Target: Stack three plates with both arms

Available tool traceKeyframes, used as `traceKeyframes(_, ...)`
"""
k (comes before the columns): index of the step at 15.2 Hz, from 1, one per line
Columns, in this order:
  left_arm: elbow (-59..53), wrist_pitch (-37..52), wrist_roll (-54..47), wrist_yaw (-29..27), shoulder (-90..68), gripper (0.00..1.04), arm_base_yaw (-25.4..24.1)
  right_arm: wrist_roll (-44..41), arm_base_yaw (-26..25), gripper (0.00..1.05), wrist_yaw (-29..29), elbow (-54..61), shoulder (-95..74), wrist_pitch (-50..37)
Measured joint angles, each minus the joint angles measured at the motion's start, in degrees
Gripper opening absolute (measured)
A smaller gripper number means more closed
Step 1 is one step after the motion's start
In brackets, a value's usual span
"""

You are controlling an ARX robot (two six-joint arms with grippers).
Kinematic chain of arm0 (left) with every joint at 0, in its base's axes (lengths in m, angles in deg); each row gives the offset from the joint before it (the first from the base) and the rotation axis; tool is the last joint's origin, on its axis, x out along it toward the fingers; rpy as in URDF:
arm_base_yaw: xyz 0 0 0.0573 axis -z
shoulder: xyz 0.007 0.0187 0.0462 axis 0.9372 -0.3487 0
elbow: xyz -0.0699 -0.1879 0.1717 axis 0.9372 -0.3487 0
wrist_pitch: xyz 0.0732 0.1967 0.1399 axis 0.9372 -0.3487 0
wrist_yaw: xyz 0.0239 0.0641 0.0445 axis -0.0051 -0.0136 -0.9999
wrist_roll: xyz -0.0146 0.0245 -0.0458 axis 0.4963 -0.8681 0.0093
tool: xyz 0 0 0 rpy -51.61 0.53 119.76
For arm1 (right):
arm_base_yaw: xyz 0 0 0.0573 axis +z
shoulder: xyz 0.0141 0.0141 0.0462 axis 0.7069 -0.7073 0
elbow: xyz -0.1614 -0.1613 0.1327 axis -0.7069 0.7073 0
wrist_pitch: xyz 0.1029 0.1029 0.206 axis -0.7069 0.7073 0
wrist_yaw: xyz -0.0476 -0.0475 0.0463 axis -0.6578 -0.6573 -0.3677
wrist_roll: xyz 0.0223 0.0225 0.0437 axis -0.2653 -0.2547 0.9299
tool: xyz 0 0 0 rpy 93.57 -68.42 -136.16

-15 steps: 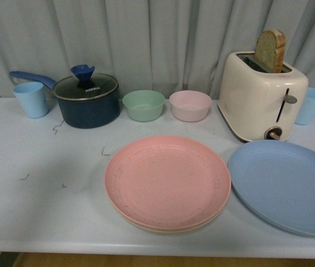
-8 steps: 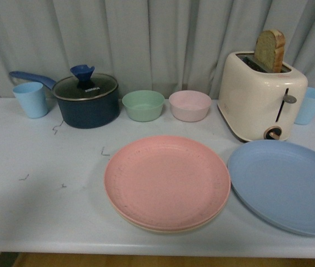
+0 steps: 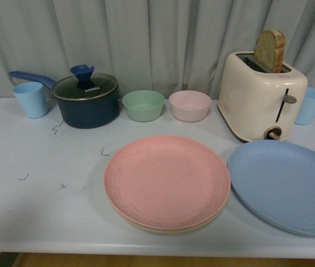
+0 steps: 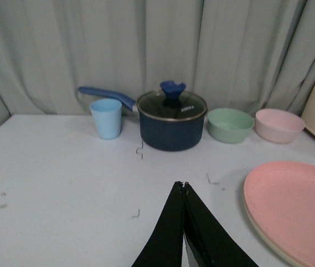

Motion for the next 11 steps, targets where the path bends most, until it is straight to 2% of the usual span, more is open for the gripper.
traceKeyframes(11, -0.04, -20.94, 0.00, 0.00, 23.04, 0.02, 0.00, 0.00, 0.00, 0.98, 0.00, 0.00, 0.00, 0.00)
